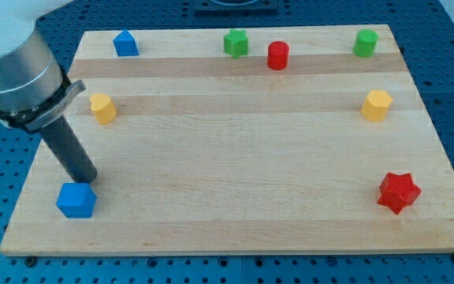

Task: Move the red circle to the bottom center of the board

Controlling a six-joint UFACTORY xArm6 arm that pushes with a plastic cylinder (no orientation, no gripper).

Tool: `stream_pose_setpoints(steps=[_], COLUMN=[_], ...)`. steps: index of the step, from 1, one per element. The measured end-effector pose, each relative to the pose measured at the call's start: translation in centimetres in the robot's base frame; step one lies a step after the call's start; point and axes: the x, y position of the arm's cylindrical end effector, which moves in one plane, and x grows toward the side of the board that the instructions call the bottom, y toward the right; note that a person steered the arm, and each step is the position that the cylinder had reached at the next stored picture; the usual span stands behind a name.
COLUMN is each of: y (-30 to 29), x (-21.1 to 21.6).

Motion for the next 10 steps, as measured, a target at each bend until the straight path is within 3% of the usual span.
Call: stream_pose_setpoints(steps=[1, 3, 7, 10], y=[2.7, 13.7, 32.2, 33.3], x=[-2.8, -6.3, -18.3, -25.8])
